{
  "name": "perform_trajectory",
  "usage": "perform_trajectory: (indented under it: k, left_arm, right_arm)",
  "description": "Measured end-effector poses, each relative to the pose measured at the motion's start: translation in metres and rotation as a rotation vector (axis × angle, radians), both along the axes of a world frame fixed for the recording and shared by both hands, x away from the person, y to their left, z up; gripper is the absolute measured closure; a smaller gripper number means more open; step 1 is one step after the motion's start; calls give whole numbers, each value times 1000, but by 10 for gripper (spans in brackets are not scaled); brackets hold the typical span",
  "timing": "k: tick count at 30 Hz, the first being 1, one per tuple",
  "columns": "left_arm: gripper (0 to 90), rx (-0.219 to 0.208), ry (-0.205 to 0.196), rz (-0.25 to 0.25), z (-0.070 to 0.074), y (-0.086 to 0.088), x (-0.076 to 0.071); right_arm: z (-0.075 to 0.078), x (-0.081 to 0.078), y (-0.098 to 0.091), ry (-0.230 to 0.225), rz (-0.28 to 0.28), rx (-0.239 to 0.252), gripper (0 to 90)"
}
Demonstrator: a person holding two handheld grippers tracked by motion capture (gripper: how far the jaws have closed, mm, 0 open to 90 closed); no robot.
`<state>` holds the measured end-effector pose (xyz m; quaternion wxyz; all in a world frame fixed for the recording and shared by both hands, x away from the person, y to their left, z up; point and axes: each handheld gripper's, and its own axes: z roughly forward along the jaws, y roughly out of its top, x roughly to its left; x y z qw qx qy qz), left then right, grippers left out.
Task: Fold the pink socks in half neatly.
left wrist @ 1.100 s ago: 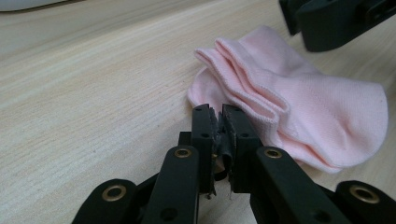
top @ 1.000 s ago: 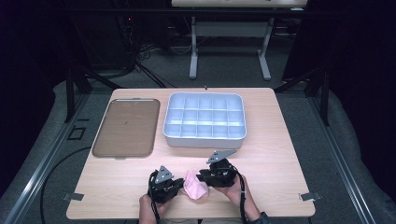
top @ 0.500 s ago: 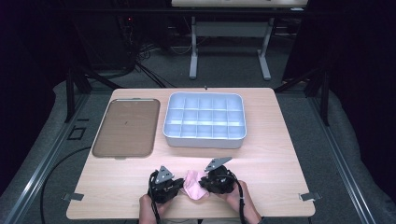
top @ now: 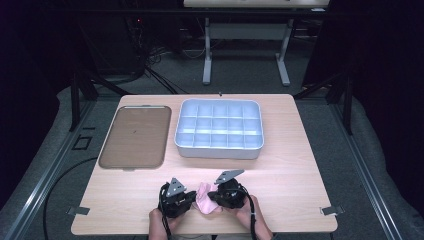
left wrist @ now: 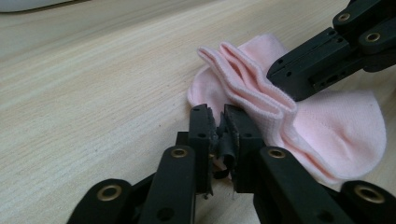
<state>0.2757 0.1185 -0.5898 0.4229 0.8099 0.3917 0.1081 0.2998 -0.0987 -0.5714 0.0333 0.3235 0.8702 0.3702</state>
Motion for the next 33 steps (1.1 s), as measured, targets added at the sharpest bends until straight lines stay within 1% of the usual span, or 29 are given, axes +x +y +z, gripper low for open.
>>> perform_trajectory:
  k: [2, 3, 4, 5, 7, 8, 9, 10, 12, 13, 14, 15, 17, 19, 20, 21, 22, 24, 25, 27, 28, 31, 32, 33]
  left_arm:
    - [747, -22, 18, -1, 0, 3, 1]
    - [730, -39, 20, 5, 1, 5, 0]
    - [729, -40, 7, 10, 3, 7, -1]
    - [729, -54, -2, 24, 6, 11, -3]
    - [729, -79, -15, 36, 11, 17, -5]
    - [736, -96, -31, 41, 17, 20, -7]
    - [747, -104, -40, 38, 21, 21, -8]
    - [753, -114, -51, 31, 26, 21, -10]
    - [763, -132, -62, -13, 37, 17, -12]
    - [767, -129, -67, -37, 41, 13, -12]
    - [772, -113, -72, -65, 43, 8, -12]
    - [778, -100, -72, -78, 43, 3, -12]
    - [793, -43, -73, -112, 40, -8, -10]
    - [820, 30, -70, -108, 31, -16, -8]
    - [826, 42, -67, -113, 28, -17, -7]
    - [831, 48, -61, -109, 23, -18, -6]
    - [835, 56, -66, -103, 20, -18, -6]
    - [841, 55, -66, -106, 15, -15, -5]
    - [842, 52, -70, -101, 14, -14, -5]
    - [844, 50, -71, -112, 12, -12, -5]
    - [844, 46, -72, -111, 11, -12, -6]
    - [844, 40, -88, -115, 9, -10, -5]
    - [844, 23, -82, -108, 7, -9, -5]
    - [845, 20, -91, -110, 6, -8, -5]
  right_arm:
    - [0, 0, 0, -2, -2, -6, 897]
    - [0, 0, -1, -1, -2, -4, 890]
    - [1, 0, -1, -3, -6, -11, 887]
    - [0, 0, -1, -4, -7, -8, 881]
    - [0, 0, -2, -1, -11, -5, 871]
    - [-1, 1, -2, 0, -10, 7, 867]
    - [-1, 1, -3, 8, -14, 10, 863]
    - [-2, 2, -4, 6, -10, 13, 862]
    - [-2, 3, -5, 14, -10, 23, 853]
    - [-2, 3, -5, 15, -12, 22, 849]
    - [-2, 4, -5, 15, -11, 22, 845]
    - [-2, 4, -5, 15, -12, 21, 843]
    - [-1, 3, -5, 19, -15, 18, 838]
    - [-1, 4, -5, 19, -22, 16, 822]
    - [-1, 4, -6, 18, -24, 14, 812]
    - [-1, 4, -7, 20, -27, 19, 803]
    - [-1, 4, -7, 19, -31, 16, 790]
    - [0, 4, -9, 17, -39, 14, 756]
    - [0, 4, -9, 20, -41, 21, 738]
    - [2, 4, -11, 10, -46, 23, 666]
    - [3, 4, -12, 12, -48, 26, 635]
    - [5, 2, -19, 12, -80, 35, 585]
    - [6, 2, -22, 22, -93, 41, 569]
    - [6, 2, -25, 30, -111, 40, 565]
